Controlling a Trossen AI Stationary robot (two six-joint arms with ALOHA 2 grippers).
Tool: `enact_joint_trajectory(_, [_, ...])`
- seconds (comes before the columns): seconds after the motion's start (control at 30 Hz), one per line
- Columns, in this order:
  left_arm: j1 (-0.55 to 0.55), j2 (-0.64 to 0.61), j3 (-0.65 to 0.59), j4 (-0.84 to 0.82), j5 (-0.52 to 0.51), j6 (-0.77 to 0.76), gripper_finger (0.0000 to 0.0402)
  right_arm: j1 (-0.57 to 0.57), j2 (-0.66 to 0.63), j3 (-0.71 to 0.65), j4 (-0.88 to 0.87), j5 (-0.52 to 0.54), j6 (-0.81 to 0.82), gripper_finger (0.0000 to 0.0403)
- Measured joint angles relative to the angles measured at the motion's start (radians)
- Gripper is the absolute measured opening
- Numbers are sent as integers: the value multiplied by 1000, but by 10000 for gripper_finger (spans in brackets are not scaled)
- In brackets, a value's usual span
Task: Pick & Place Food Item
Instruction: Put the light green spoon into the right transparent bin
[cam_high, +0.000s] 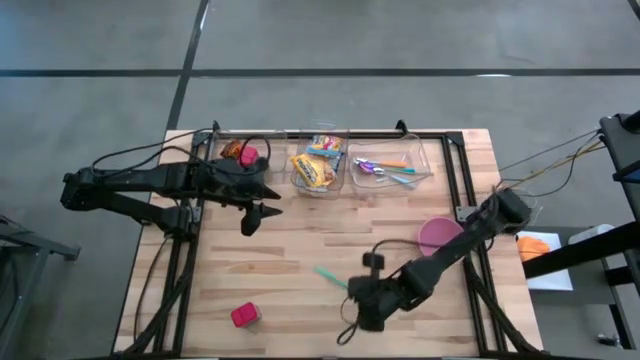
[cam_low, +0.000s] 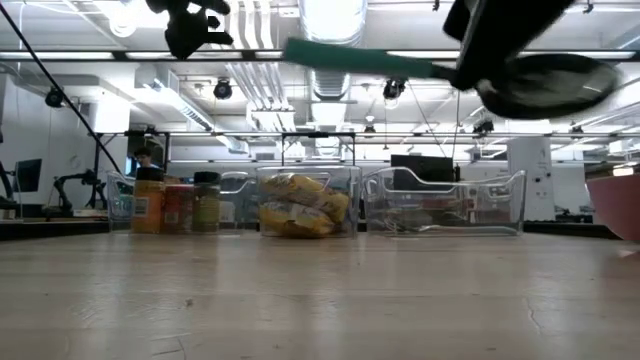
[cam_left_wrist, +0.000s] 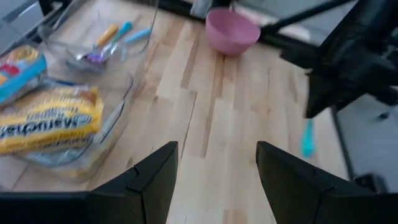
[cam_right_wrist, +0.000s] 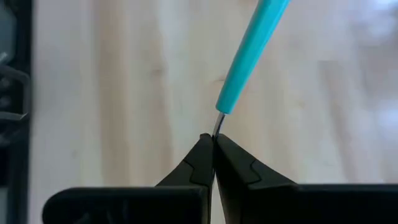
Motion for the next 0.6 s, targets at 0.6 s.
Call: enact_joint_trajectory(0.6, [-2, 0, 0, 48, 14, -19, 223, -274, -538, -294, -81, 124, -72, 8])
